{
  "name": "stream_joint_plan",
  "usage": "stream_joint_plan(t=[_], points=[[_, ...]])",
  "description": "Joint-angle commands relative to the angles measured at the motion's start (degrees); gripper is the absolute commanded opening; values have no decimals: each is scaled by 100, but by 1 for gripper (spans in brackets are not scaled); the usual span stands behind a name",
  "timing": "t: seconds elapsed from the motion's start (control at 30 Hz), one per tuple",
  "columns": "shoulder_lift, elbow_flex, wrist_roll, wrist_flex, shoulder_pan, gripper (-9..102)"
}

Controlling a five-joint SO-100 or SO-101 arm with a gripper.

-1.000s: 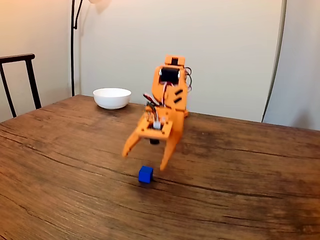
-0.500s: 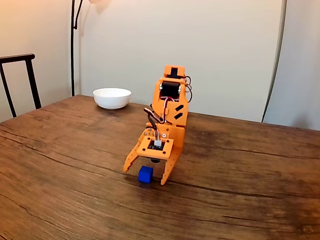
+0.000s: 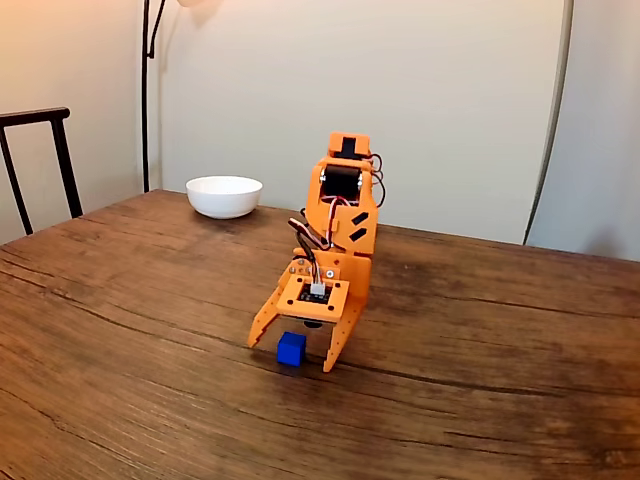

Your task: Grasp the cube and drop it in the bowl

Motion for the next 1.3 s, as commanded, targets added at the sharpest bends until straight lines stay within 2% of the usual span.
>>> stream_joint_plan(t=[0.0, 0.2, 0.9, 1.03, 1.27], points=[[88, -220, 26, 246, -26, 45], [97, -299, 44, 448, -26, 32], [79, -299, -35, 431, 26, 30], [79, -290, -44, 431, 35, 22], [70, -220, -79, 378, 44, 20]])
